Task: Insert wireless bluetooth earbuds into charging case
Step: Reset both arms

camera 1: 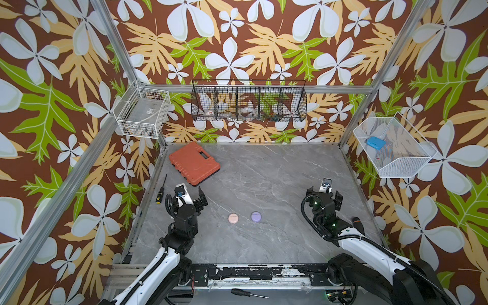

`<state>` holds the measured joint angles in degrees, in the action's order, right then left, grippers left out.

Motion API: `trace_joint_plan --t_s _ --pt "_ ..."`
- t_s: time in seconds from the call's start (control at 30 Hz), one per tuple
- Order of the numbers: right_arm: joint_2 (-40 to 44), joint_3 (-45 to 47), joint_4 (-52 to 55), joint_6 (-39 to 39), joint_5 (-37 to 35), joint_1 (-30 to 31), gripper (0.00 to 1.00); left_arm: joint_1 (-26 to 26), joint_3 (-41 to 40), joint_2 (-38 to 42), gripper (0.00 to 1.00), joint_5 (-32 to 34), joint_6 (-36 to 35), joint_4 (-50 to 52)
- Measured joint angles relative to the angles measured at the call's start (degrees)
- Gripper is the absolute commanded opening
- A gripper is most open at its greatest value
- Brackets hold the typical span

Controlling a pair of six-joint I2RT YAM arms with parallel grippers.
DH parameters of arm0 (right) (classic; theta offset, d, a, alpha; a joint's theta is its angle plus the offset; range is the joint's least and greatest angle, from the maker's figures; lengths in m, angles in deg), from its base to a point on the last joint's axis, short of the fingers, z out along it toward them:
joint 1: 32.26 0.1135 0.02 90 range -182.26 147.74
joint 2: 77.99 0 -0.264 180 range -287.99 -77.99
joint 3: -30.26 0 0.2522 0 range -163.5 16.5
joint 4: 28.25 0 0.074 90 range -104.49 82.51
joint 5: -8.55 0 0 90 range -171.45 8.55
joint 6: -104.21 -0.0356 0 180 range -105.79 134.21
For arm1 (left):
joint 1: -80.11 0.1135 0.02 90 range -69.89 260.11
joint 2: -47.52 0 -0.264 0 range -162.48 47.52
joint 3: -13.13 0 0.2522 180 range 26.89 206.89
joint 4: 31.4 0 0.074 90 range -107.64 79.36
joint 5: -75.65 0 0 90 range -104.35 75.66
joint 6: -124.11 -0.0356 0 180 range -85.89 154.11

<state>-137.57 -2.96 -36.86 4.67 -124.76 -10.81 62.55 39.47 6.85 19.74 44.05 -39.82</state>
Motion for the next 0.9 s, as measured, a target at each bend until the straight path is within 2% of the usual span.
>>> trace_joint_plan --t_s 0.1,0.17,0.37,0.63,0.9 --pt "-1.4 1.6 -5.1 1.1 0.0 -3.0 1.0 5.2 -1.0 -2.5 1.0 -2.6 -0.4 -2.1" --pt "-2.5 2.3 -8.2 1.4 1.0 -5.6 1.0 6.5 -1.1 -4.1 1.0 -4.1 -0.5 -4.7" --pt "-7.3 5.2 -18.7 2.6 2.6 -7.6 1.0 7.7 -4.3 -12.9 1.0 -8.9 -3.0 -15.4" --pt "-16.8 7.8 -33.7 7.7 2.7 -8.4 1.0 8.5 -3.6 -24.3 1.0 -11.4 -5.3 -27.5" --pt "-17.1 8.9 -40.4 8.3 5.9 -13.5 1.0 11.5 -3.1 -32.0 1.0 -17.0 -5.5 -36.8"
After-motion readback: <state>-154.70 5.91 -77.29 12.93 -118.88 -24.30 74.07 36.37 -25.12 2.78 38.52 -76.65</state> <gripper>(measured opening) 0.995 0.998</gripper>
